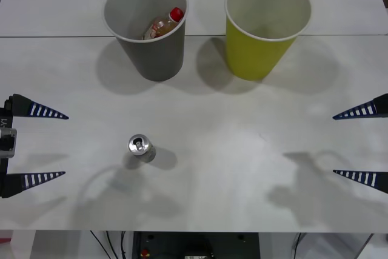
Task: Put the can into the green bin and the plastic bottle into the gray bin
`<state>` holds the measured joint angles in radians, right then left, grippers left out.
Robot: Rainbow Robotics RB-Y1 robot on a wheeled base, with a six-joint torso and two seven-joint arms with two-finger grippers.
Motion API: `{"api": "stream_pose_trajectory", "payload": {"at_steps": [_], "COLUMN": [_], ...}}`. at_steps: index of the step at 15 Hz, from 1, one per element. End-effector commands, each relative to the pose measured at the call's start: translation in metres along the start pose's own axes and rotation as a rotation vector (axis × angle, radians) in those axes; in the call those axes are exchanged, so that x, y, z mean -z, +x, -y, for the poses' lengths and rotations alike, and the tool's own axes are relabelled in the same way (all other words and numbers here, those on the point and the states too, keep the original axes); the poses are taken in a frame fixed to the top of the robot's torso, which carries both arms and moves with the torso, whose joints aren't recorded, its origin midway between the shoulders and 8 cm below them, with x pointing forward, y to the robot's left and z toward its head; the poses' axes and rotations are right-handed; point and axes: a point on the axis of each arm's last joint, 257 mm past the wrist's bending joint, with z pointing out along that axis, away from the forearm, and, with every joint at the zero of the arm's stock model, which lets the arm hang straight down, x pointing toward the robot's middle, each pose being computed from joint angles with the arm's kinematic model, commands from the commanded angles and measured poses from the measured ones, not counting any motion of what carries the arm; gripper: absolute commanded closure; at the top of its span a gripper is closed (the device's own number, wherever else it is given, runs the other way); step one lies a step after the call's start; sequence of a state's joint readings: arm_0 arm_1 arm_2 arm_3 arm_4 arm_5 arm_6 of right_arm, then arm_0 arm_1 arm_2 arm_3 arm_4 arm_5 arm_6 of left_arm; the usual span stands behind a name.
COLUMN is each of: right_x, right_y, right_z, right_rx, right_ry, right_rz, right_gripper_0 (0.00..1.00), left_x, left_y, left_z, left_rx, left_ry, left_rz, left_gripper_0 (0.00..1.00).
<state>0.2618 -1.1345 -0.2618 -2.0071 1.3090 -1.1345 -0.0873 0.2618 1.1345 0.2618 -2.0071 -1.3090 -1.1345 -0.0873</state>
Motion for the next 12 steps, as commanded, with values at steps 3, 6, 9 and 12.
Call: {"api": "stream_pose_trajectory", "payload": {"at_steps": [3,6,9,12], "right_x": [0.000,0.000,0.000,0.000], "right_y": [0.000,0.000,0.000,0.000], "right_z": [0.000,0.000,0.000,0.000], "right_rx": [0.000,0.000,0.000,0.000], "right_ry": [0.000,0.000,0.000,0.000], "right_rz": [0.000,0.000,0.000,0.000], "right_gripper_0": [0.00,0.00,0.00,0.00], "left_x": [-0.007,-0.007,-0.010,-0.023], "left_y": [0.001,-0.001,0.004,0.005], "left_z": [0.006,0.004,0.001,0.007], "left_rx": [0.034,0.031,0.093,0.175], "left_ry": [0.000,0.004,-0.026,-0.025], "left_rz": [0.021,0.025,0.059,0.129], "left_gripper_0": [0.00,0.00,0.00,0.00]}}
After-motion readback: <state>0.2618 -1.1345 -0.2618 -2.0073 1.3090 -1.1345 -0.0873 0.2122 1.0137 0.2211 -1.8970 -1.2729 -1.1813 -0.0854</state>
